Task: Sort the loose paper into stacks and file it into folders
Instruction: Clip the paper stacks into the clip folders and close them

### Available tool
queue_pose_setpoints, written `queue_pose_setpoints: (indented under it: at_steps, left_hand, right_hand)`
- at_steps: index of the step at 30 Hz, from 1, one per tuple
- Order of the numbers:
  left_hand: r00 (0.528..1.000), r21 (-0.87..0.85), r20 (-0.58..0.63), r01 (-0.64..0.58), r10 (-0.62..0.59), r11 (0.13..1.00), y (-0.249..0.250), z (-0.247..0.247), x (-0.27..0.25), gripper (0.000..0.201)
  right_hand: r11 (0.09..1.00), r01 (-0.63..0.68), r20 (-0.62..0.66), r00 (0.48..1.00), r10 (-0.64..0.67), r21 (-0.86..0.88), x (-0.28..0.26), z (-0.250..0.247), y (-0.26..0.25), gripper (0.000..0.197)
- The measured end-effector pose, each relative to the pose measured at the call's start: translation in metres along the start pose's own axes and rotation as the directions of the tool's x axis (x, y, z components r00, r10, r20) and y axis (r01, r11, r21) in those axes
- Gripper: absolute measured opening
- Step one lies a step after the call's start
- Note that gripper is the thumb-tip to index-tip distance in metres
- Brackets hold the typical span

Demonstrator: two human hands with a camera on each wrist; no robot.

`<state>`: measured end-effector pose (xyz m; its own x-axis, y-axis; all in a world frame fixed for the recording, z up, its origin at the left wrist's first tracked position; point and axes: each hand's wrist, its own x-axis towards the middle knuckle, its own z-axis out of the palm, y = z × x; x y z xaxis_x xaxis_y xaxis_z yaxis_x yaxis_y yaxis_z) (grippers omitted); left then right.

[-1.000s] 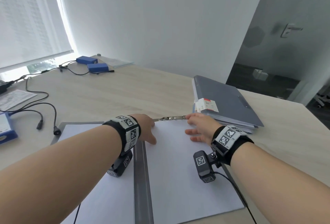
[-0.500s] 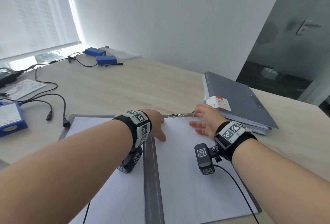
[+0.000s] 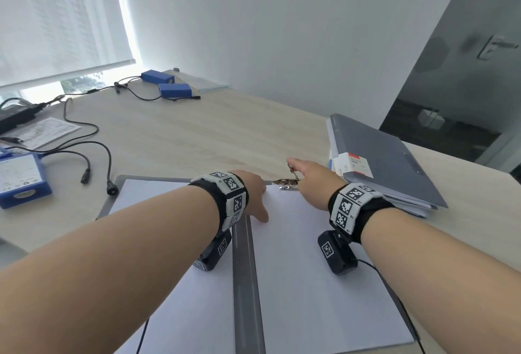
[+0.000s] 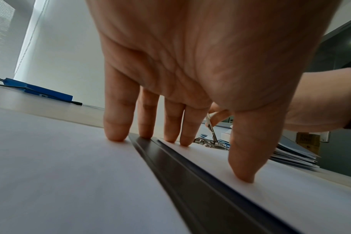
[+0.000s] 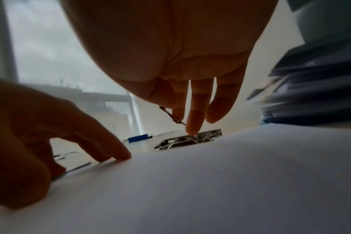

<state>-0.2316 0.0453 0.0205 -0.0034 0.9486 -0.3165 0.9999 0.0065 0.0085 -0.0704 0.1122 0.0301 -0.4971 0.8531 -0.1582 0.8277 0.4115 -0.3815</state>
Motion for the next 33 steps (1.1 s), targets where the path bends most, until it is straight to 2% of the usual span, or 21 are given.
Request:
queue_pose_setpoints:
  at_steps: [5, 10, 15, 21, 26, 28, 30, 33]
  left_hand:
    - [1.0, -0.004, 0.001, 0.014, -0.014, 1.0, 0.0, 0.002, 0.001, 0.066]
    - [1.0, -0.001, -0.001, 0.003, -0.003, 1.0, 0.0, 0.003, 0.003, 0.064]
    - [1.0, 0.003, 0.002, 0.003, -0.003, 1.0, 0.0, 0.002, 0.002, 0.059]
    - [1.0, 0.003, 0.001, 0.011, -0.011, 1.0, 0.0, 0.003, 0.003, 0.065]
    - [1.0, 0.015, 0.007, 0.003, -0.003, 1.0, 0.002, 0.003, -0.001, 0.066]
    - [1.0, 0.011, 0.009, 0.004, -0.004, 1.0, 0.002, 0.001, -0.004, 0.063]
    - [1.0, -0.029, 0.006, 0.017, -0.017, 0.999, 0.001, 0.0, -0.009, 0.062]
    - [0.998, -0.186, -0.023, 0.046, -0.051, 0.981, -0.003, -0.001, -0.021, 0.065]
  right_hand:
    - [0.942, 0.011, 0.147, 0.988, 0.041, -0.335, 0.011, 0.007, -0.007, 0.082]
    - [0.917, 0.007, 0.228, 0.969, 0.091, -0.399, 0.019, 0.021, -0.016, 0.077]
    - [0.917, 0.0, 0.22, 0.971, 0.096, -0.399, 0.023, 0.026, -0.025, 0.067]
    - [0.934, 0.019, 0.215, 0.975, 0.062, -0.356, 0.019, 0.023, -0.016, 0.067]
    - [0.991, -0.02, 0.157, 0.987, 0.042, -0.134, -0.008, 0.009, 0.002, 0.06]
    - [0.994, -0.053, 0.132, 0.989, 0.066, -0.1, -0.024, 0.006, 0.013, 0.053]
    - [0.989, -0.075, 0.133, 0.987, 0.092, -0.125, -0.041, 0.005, 0.024, 0.049]
    - [0.98, -0.08, 0.153, 0.982, 0.109, -0.184, -0.07, 0.009, 0.038, 0.05]
